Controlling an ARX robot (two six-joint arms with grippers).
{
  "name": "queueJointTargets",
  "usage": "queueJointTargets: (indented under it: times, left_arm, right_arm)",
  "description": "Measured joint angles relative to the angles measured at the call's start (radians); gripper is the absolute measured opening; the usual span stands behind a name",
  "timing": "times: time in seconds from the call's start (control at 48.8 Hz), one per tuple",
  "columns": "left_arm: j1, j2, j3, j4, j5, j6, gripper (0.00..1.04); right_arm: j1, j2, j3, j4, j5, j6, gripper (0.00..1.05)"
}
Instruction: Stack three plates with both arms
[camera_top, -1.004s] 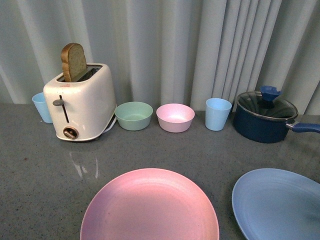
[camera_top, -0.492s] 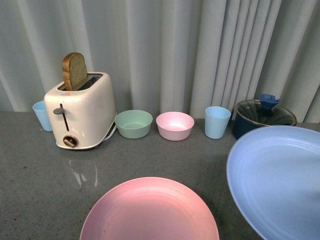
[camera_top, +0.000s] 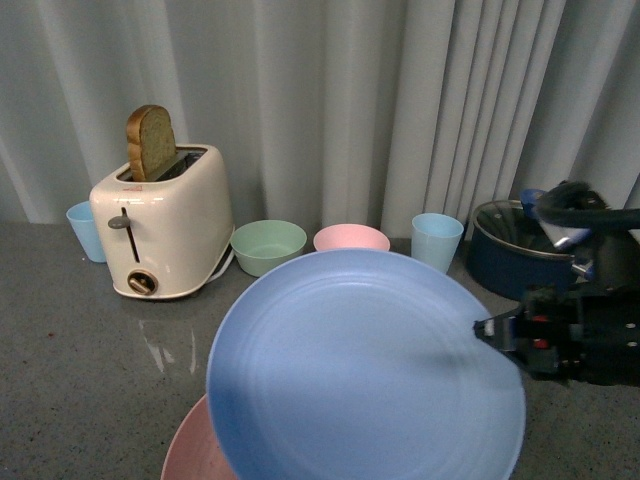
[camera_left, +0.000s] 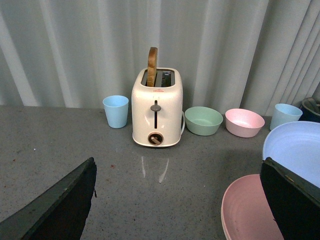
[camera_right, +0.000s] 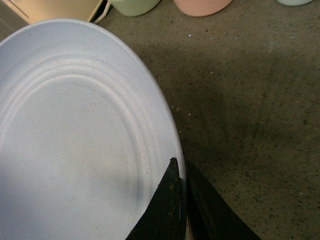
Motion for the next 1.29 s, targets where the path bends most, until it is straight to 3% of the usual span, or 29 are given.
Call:
queueJointTargets:
  times: [0.287,0.615,0.84,0.922,0.984,1.107,1.189,1.291]
  left_arm:
    - [0.0,0.0,0.0,0.0,0.0,0.0,0.98]
    - [0.0,0.0,0.0,0.0,0.0,0.0,0.98]
    - [0.0,0.0,0.0,0.0,0.0,0.0,0.98]
    - [0.0,0.0,0.0,0.0,0.0,0.0,0.98]
    - [0.0,0.0,0.0,0.0,0.0,0.0,0.98]
    - [0.0,0.0,0.0,0.0,0.0,0.0,0.98]
    - [0.0,0.0,0.0,0.0,0.0,0.0,0.98]
    - [0.0,0.0,0.0,0.0,0.0,0.0,0.98]
  right_arm:
    - [0.122,0.118,0.091,-0.052,0.071,-0.032,0.03]
    - [0.135,0.19,0.131,-0.095,0.108,-0.046,0.03]
    - [0.13,0.176,0.141,-0.124,0.093,-0.049,0.32]
    - [0.113,0.109,0.127,-0.132,0.089,-0.053,0.5]
    - [0.087,0.032,0.106,-0.125,0.119,-0.056,0.64]
    - [0.054,-0.048,0.084,-0.079,0.212,-0.055,0.82]
    - [0.037,-0.068,0.084,-0.073,0.224,-0.055,0.98]
    - [0.037,-0.064,0.078,-0.073,0.223,-0.053,0.97]
